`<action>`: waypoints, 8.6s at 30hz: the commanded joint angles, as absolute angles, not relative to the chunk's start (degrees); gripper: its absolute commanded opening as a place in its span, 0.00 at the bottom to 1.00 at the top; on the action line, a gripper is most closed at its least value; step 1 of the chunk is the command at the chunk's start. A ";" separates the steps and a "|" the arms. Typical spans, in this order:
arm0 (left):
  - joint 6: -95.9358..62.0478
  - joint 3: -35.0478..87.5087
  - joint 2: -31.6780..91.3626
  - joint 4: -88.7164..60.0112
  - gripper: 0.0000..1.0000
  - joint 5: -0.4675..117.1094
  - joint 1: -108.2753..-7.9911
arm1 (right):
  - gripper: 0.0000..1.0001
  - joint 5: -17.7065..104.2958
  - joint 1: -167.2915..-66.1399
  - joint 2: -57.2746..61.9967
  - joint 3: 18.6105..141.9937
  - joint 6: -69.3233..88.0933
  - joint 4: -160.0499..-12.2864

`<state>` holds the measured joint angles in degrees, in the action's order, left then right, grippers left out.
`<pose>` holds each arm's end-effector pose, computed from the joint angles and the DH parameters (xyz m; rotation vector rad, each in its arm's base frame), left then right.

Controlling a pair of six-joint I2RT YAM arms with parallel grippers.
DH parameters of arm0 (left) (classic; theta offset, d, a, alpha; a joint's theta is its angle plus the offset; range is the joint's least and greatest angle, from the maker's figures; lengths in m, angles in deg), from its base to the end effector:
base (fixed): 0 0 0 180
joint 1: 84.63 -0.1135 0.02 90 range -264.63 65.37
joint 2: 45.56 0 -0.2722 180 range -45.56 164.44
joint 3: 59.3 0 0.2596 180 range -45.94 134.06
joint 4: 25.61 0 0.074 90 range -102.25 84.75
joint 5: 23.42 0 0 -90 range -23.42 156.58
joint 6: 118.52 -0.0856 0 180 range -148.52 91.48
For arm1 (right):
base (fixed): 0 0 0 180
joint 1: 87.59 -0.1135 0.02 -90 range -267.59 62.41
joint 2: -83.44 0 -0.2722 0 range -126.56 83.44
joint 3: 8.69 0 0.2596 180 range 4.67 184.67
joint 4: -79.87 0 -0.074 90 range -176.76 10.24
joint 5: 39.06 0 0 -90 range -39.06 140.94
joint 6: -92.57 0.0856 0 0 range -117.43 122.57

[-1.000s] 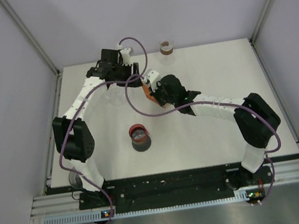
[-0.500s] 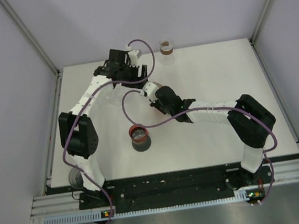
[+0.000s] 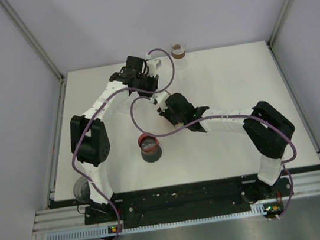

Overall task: Place the coffee filter in the dripper
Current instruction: Pick up the coffee filter holder from the center of the board, then pick up the coffee filter from the coffee filter holder.

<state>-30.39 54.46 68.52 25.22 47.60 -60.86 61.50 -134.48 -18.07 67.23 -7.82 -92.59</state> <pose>0.4352 -0.2221 0.2399 0.6924 2.3842 -0.5728 0.3128 0.3111 0.1817 -0.9319 1.9299 0.1751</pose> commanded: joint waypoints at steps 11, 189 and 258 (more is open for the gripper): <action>-36.87 53.29 66.32 19.39 0.00 50.94 -59.32 | 0.54 44.72 -131.81 3.18 61.45 -1.57 -90.37; -26.77 57.68 52.70 33.81 0.00 47.86 -51.59 | 0.28 44.52 -130.39 11.11 61.80 10.48 -88.61; -27.56 56.54 51.56 33.37 0.00 48.30 -51.67 | 0.00 57.44 -128.37 16.47 57.67 11.63 -87.73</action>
